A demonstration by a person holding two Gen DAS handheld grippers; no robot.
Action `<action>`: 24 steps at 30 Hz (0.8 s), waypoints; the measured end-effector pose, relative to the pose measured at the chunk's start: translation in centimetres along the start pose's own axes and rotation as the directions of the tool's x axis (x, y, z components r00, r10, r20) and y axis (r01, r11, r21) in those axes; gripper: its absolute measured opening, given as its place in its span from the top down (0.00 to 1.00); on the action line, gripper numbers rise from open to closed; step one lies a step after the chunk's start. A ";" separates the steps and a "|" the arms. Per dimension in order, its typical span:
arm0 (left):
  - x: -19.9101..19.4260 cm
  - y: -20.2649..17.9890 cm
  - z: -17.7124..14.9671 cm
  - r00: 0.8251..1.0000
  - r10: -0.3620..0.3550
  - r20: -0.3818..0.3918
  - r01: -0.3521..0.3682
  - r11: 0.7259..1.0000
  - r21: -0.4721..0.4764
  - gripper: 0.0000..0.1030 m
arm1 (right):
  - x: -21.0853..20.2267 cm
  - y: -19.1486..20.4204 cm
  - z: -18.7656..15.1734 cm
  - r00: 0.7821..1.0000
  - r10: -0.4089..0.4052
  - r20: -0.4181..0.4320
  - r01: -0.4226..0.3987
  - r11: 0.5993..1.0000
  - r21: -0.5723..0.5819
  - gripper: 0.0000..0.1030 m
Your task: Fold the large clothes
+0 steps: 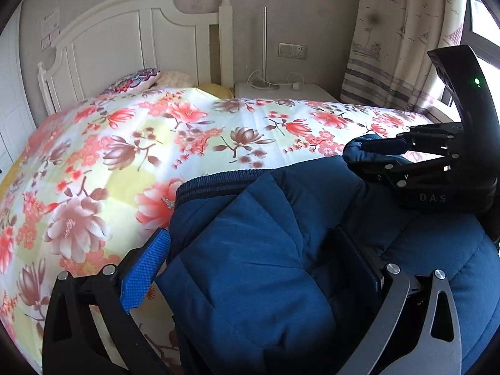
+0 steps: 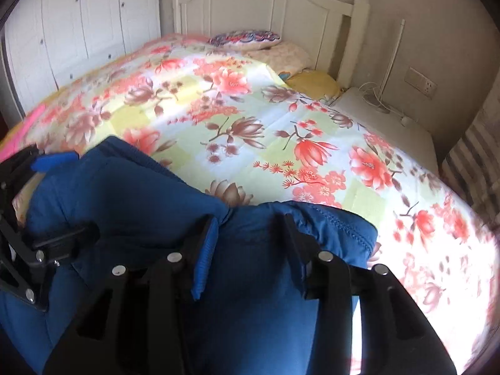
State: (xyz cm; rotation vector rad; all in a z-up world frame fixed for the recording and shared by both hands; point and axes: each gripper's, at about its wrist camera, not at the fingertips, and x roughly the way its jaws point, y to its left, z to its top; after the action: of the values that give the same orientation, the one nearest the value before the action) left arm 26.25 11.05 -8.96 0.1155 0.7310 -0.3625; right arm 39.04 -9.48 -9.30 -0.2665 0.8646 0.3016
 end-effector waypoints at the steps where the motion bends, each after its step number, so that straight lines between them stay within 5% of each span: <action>1: 0.0 0.0 0.0 1.000 0.001 0.002 -0.001 1.000 0.001 0.04 | 0.0 0.3 -0.1 1.000 -0.013 0.001 0.013 1.000 -0.014 0.58; 5: -0.3 0.0 -0.2 1.000 0.012 0.010 -0.012 1.000 -0.003 0.04 | -1.2 0.4 0.4 1.000 -0.018 -0.005 0.018 1.000 -0.012 0.57; 10: -0.3 0.3 -0.2 1.000 0.001 0.008 -0.001 1.000 -0.012 0.04 | -4.4 0.0 1.5 0.995 -0.002 0.102 -0.002 0.999 0.036 0.57; 13: -0.2 0.4 -0.2 1.000 0.009 0.005 -0.009 1.000 -0.020 0.04 | 0.2 1.5 0.2 0.999 -0.047 -0.022 0.046 0.997 -0.069 0.55; 17: -0.1 0.5 -0.2 1.000 0.001 -0.009 -0.001 1.000 -0.030 0.04 | -0.5 1.1 -0.1 0.999 -0.043 0.004 0.044 0.998 -0.048 0.54; 20: -0.2 0.5 -0.2 1.000 0.000 -0.013 0.000 1.000 -0.027 0.04 | -2.3 0.9 -0.5 0.997 -0.072 0.025 0.072 0.997 -0.015 0.42; 24: -0.8 0.9 0.0 1.000 0.011 -0.026 -0.011 1.000 -0.028 0.04 | -8.0 0.7 -3.2 0.990 0.007 0.143 -0.021 0.995 0.095 0.32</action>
State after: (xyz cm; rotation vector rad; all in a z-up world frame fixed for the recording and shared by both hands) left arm 26.05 12.10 -8.50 0.0983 0.7608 -0.3407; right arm 31.62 -11.16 -5.19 -0.1479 0.7378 0.2875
